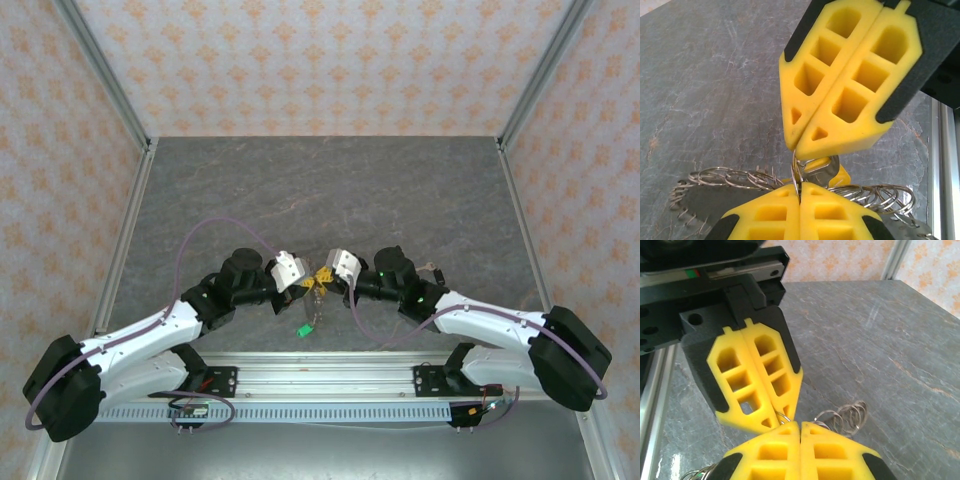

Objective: Put the keys on the keyring

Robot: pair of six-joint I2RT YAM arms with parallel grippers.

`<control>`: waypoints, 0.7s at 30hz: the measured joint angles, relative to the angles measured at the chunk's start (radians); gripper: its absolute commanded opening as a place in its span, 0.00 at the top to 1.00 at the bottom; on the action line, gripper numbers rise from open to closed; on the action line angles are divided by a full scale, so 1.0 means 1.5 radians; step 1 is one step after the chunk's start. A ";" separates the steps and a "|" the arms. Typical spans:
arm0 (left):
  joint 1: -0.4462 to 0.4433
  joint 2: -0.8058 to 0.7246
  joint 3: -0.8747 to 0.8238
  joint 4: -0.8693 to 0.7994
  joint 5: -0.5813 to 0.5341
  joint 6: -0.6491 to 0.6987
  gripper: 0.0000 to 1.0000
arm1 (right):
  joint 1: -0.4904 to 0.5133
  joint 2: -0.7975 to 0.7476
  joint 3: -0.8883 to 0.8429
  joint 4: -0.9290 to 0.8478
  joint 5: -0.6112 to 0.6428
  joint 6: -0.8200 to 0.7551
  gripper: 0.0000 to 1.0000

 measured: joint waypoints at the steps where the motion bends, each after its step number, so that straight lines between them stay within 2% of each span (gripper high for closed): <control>1: 0.000 0.000 0.000 0.000 0.000 0.000 1.00 | 0.000 0.000 0.000 -0.004 0.007 0.002 1.00; 8: 0.000 -0.002 0.000 0.000 -0.001 0.000 1.00 | 0.001 -0.002 0.000 -0.024 0.030 0.008 1.00; 13: 0.000 -0.002 0.000 0.001 0.000 0.000 1.00 | 0.002 -0.003 0.000 -0.030 0.029 0.007 0.89; 21: -0.002 -0.002 0.000 0.006 0.018 0.000 1.00 | -0.003 -0.006 -0.001 -0.076 0.049 -0.021 0.87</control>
